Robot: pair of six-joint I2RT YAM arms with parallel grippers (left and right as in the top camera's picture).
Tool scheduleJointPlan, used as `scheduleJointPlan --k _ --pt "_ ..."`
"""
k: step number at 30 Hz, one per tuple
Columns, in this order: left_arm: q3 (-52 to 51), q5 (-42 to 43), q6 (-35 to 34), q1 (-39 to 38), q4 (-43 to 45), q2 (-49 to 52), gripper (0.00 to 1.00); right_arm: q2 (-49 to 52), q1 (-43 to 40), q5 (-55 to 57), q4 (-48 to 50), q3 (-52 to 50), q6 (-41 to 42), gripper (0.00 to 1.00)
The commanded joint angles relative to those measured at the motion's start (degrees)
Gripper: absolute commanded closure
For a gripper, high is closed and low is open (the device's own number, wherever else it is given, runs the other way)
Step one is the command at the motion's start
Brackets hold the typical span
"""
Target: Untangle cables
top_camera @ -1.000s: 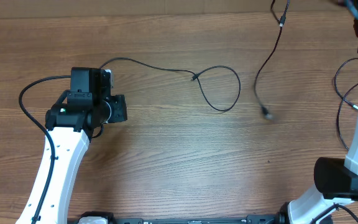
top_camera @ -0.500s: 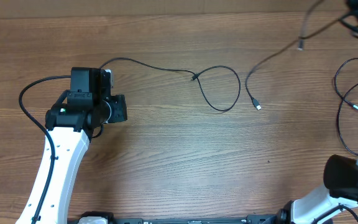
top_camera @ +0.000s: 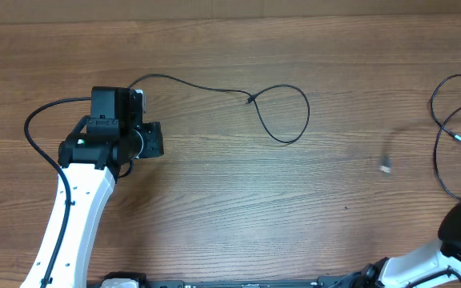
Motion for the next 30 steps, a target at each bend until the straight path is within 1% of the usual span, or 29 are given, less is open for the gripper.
scheduleJointPlan --k 1,3,8,11,13,20,21,22,24,25,26,27,28,30 --pt "0.98 0.68 -0.46 0.24 -0.28 -0.72 0.46 -0.66 -0.04 3.69 0.55 1.66 1.42 0.96" --pt "0.98 1.14 -0.5 0.24 -0.46 -0.72 0.45 -0.33 0.09 3.08 0.59 1.64 0.61 0.96" --pt "0.98 1.46 -0.59 0.24 -0.44 -0.7 0.45 2.1 0.11 -7.54 0.39 0.57 -9.25 0.96" --pt "0.98 1.53 -0.59 0.24 -0.48 -0.7 0.46 3.82 0.11 -11.67 0.24 -1.97 -12.5 0.96" --pt "0.98 1.53 -0.59 0.24 -0.55 -0.7 0.46 5.33 0.11 -12.48 -0.52 -2.95 -13.77 0.96" --pt "0.98 1.55 -0.59 0.24 -0.61 -0.7 0.46 11.61 0.11 -12.39 -3.3 -4.5 -14.12 0.96" --pt "0.98 1.55 -0.59 0.24 -0.63 -0.7 0.46 12.31 0.11 -12.22 -3.8 -4.83 -14.1 0.96" --pt "0.98 1.57 -0.59 0.24 -0.63 -0.7 0.46 13.0 0.11 -11.89 -4.37 -5.11 -14.08 0.93" --pt "0.98 1.55 -0.59 0.24 -0.63 -0.7 0.46 14.49 0.11 -11.58 -5.68 -5.9 -14.08 0.84" --pt "0.98 1.55 -0.59 0.24 -0.66 -0.7 0.46 14.82 0.11 -11.58 -6.05 -6.14 -14.08 0.81" --pt "0.98 1.55 -0.59 0.24 -0.66 -0.7 0.46 15.17 0.11 -11.61 -6.54 -6.4 -14.08 0.67" --pt "0.98 1.55 -0.59 0.24 -0.68 -0.7 0.46 15.32 0.11 -11.63 -7.15 -6.54 -14.08 0.48" --pt "0.98 1.55 -0.57 0.24 -0.68 -0.7 0.46 15.37 0.11 -11.63 -7.8 -6.56 -14.08 0.32" --pt "0.98 1.55 -0.57 0.24 -0.66 -0.7 0.46 15.34 0.11 -12.2 -8.7 -6.56 -14.08 0.15"
